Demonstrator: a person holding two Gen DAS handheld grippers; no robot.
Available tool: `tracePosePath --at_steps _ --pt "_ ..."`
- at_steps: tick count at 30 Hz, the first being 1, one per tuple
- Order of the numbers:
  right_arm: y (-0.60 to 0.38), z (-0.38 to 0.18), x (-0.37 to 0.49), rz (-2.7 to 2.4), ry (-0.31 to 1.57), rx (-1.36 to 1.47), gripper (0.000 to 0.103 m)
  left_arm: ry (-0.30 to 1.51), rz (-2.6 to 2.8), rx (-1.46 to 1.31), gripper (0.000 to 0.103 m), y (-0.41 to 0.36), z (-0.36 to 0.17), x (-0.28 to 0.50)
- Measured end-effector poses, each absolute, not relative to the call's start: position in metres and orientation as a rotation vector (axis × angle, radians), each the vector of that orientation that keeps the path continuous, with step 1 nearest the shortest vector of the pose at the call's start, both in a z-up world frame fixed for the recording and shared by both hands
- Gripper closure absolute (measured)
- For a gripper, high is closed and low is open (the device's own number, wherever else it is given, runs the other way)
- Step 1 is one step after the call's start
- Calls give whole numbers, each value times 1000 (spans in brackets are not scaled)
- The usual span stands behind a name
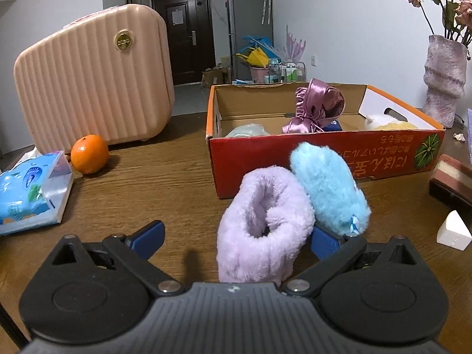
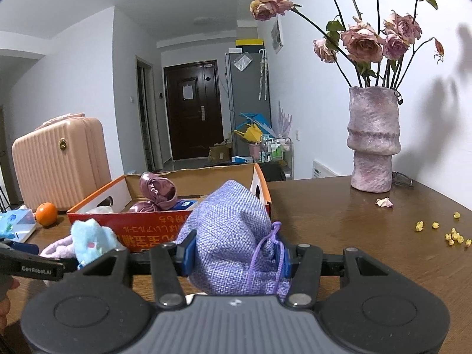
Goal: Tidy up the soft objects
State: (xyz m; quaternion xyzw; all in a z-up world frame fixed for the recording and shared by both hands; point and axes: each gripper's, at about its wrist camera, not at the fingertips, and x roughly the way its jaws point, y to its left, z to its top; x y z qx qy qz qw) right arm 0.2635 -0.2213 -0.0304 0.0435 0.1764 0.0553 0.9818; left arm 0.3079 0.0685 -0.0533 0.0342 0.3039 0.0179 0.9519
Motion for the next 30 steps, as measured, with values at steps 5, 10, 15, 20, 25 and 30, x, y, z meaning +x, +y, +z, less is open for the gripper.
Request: tracePosePath --at_steps 5,10,15,20,25,30 --pt "-219 -31 265 113 361 80 52 648 -26 52 39 71 -57 316" --pt "-219 -31 265 119 357 77 52 663 -69 29 62 72 -58 316" --pt "-218 -30 263 127 349 71 52 657 -67 14 67 74 -56 313" --pt "-220 -30 261 134 341 74 52 615 -30 11 67 76 -49 301" --pt "-218 -28 259 144 331 73 52 568 22 -24 67 83 -39 284" --pt "-217 -27 256 155 320 73 52 519 46 -56 67 85 -26 263"
